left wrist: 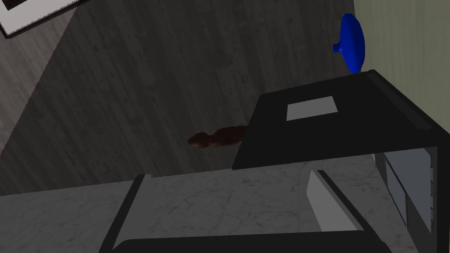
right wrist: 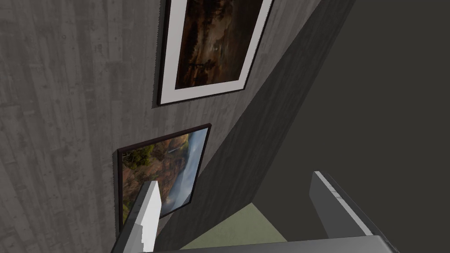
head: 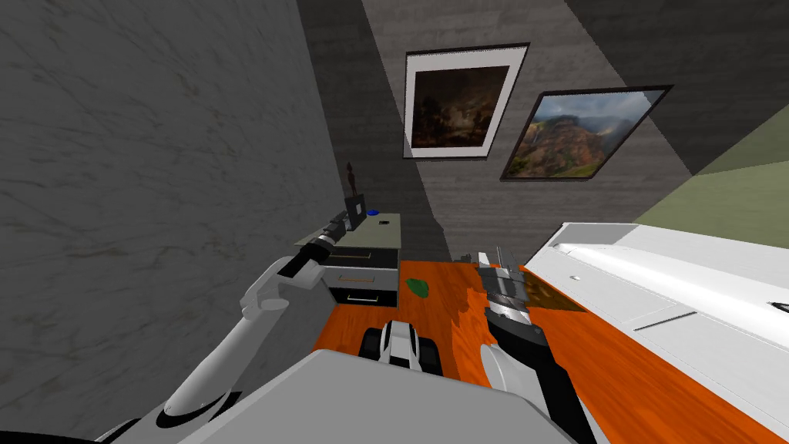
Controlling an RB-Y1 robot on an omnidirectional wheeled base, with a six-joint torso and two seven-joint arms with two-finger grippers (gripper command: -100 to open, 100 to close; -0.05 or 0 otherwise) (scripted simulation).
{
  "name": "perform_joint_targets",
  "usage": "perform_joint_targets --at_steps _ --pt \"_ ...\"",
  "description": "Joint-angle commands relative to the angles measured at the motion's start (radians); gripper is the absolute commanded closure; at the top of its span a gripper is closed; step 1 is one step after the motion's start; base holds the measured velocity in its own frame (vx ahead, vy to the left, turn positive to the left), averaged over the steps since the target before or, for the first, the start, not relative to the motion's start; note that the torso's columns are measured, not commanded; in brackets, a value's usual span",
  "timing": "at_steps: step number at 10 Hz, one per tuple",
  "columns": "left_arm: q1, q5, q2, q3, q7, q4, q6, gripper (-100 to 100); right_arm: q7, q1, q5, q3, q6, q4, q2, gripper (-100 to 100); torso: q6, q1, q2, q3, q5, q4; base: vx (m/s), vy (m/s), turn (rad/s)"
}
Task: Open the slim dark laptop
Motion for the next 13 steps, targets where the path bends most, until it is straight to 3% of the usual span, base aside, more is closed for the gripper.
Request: perform_joint_targets --at_steps 1,3,4,6,9,13 --pt "-0.023 0.005 0.032 0.011 0.006 0.01 0.055 -100 0.0 0.0 0.0 0.0 0.0 0.0 0.0 0 0.001 0.0 0.0 0.0 0.0 0.0 0.015 -0.013 -0.071" --pt "-0.052 0.011 0.087 0.032 0.015 0.031 0.124 -100 0.0 0.0 0.0 0.0 0.0 0.0 0.0 0 0.001 -0.001 0.0 0.0 0.0 0.0 0.03 -0.02 -0.132" --pt "-0.052 0.011 0.087 0.032 0.015 0.031 0.138 -100 0.0 0.0 0.0 0.0 0.0 0.0 0.0 0 0.001 -0.001 -0.001 -0.001 0.0 0.0 0.032 -0.019 -0.061" --pt "-0.075 0.014 0.141 0.055 0.022 0.053 0.203 -100 0.0 0.0 0.0 0.0 0.0 0.0 0.0 0 0.0 -0.001 0.0 0.0 0.0 0.0 0.037 -0.02 -0.096" --pt "-0.085 0.014 0.167 0.066 0.025 0.065 0.259 -100 0.0 0.0 0.0 0.0 0.0 0.0 0.0 0 0.0 0.0 0.0 0.0 0.0 0.0 0.038 -0.004 -0.045" --pt "-0.115 0.009 0.264 0.112 0.033 0.112 0.401 -100 0.0 0.0 0.0 0.0 0.0 0.0 0.0 0 0.0 -0.001 -0.001 -0.001 0.0 0.0 0.059 -0.009 -0.059"
